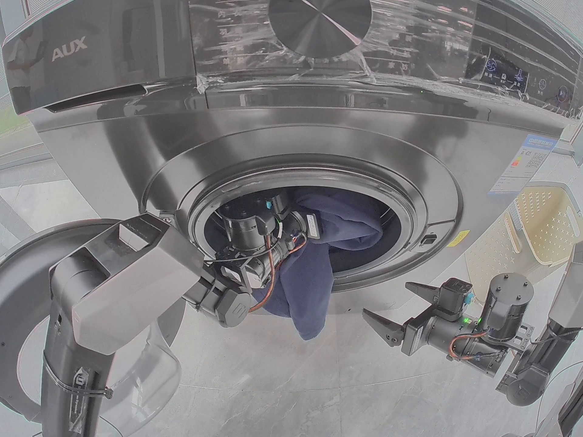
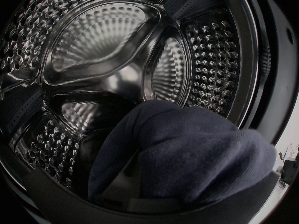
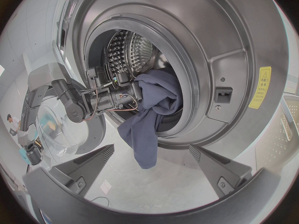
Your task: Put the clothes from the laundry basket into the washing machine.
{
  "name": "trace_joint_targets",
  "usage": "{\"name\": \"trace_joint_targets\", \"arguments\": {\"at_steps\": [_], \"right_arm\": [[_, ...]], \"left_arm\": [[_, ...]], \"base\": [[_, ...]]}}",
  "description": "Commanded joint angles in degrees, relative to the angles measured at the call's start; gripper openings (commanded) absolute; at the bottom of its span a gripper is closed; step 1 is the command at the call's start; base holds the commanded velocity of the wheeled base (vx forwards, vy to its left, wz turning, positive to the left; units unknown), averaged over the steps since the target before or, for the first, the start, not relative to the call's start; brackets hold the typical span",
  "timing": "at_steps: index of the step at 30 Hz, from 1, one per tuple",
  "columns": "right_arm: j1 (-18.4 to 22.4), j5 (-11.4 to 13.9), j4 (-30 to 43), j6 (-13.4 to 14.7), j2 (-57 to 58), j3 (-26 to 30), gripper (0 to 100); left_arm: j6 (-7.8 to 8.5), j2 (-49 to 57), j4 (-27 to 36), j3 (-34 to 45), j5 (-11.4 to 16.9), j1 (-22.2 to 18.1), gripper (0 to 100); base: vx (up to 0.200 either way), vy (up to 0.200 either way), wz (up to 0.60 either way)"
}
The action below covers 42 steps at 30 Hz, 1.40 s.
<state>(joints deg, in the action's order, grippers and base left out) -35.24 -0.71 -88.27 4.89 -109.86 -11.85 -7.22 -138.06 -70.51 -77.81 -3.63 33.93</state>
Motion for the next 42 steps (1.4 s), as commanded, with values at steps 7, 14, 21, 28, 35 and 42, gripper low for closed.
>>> {"name": "trace_joint_targets", "arguments": {"at_steps": [7, 14, 21, 28, 35, 42], "right_arm": [[1.49, -0.26, -0.06, 0.21, -0.53, -0.1, 100], [1.49, -2.98, 0.03, 0.3, -0.62, -0.1, 100], [1.05, -2.98, 0.03, 0.3, -0.62, -0.1, 100], [1.23, -2.98, 0.03, 0.3, -0.62, -0.02, 100], [1.32, -2.9, 0.03, 0.3, -0.62, -0.02, 100], [1.05, -2.9, 0.03, 0.39, -0.7, -0.1, 100]], "left_arm": [[0.01, -4.76, 1.52, -7.44, -1.55, -0.79, 0], [0.01, -5.12, 3.1, -11.84, -2.34, -0.97, 0], [-0.17, -8.19, 7.4, -20.62, -4.98, -1.85, 0], [-0.87, -10.21, 11.98, -29.68, -6.65, -2.55, 0], [-2.63, -7.66, 12.33, -23.35, -7.0, -2.02, 100], [-3.07, -0.81, 17.78, -9.29, -5.33, -1.49, 100]], "base": [[0.0, 0.0, 0.0], [0.0, 0.0, 0.0], [0.0, 0.0, 0.0], [0.0, 0.0, 0.0], [0.0, 0.0, 0.0], [0.0, 0.0, 0.0]]}}
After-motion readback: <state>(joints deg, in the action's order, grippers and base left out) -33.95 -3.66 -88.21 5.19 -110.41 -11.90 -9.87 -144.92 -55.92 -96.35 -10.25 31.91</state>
